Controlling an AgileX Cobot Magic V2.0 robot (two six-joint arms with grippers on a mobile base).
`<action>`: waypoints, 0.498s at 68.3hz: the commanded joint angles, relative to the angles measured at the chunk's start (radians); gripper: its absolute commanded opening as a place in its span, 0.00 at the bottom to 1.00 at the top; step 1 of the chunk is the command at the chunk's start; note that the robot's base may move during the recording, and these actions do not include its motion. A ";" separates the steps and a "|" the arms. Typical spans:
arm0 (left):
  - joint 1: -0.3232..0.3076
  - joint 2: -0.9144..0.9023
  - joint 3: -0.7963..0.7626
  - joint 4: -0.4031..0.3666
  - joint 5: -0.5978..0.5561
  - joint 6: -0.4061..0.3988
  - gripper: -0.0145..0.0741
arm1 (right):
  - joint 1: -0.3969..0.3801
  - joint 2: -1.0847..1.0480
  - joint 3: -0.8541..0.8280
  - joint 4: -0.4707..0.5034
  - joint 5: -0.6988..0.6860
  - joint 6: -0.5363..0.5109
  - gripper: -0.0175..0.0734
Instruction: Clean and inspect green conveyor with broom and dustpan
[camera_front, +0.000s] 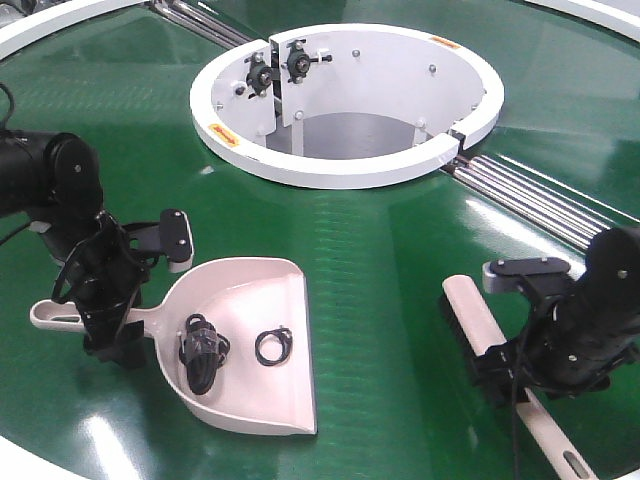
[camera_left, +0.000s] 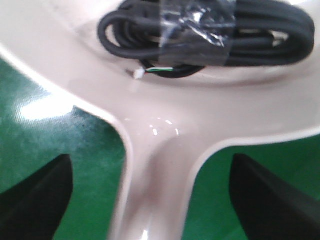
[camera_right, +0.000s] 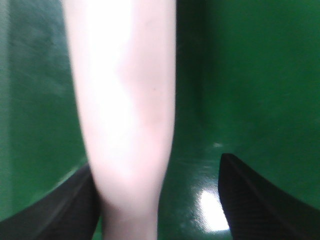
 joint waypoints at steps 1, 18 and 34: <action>-0.005 -0.095 -0.027 -0.038 -0.002 -0.084 0.88 | -0.005 -0.107 -0.026 -0.010 -0.003 0.004 0.71; -0.005 -0.284 -0.027 -0.084 -0.005 -0.140 0.85 | -0.005 -0.349 -0.026 -0.013 -0.051 0.008 0.71; -0.005 -0.473 -0.027 -0.142 -0.109 -0.165 0.77 | -0.005 -0.597 -0.026 -0.001 -0.196 0.010 0.71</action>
